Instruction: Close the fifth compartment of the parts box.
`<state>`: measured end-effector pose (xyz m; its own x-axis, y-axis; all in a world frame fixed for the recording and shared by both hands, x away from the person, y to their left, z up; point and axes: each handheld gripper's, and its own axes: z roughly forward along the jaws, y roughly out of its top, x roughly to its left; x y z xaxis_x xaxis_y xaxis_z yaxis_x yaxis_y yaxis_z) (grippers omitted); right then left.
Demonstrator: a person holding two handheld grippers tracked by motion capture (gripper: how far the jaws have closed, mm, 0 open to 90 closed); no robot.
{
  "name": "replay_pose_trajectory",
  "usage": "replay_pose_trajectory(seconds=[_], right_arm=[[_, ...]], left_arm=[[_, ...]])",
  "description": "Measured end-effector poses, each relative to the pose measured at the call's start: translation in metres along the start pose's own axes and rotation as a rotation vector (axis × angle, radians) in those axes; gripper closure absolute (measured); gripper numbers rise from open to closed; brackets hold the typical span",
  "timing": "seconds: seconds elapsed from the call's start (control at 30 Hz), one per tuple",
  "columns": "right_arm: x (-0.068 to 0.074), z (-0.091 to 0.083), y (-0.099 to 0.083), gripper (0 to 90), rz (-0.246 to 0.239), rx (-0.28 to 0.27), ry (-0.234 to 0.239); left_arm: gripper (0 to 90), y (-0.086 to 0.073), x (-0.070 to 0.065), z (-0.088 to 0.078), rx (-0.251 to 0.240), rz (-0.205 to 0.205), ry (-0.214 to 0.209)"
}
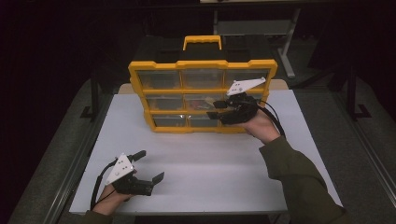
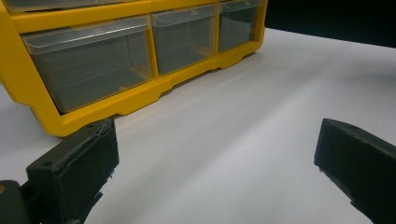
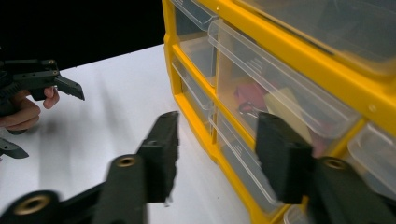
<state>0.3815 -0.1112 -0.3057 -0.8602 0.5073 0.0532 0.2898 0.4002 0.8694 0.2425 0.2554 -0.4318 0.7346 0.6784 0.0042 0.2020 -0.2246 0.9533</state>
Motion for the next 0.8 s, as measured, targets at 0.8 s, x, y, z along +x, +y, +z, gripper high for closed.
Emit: replay_pose_trajectory(seconds=[0.8], right_arm=[[0.008,-0.023,-0.082,6.0,0.043,-0.059,-0.109]], left_arm=[[0.0,-0.001,0.004,-0.001,-0.002,-0.014,0.011]])
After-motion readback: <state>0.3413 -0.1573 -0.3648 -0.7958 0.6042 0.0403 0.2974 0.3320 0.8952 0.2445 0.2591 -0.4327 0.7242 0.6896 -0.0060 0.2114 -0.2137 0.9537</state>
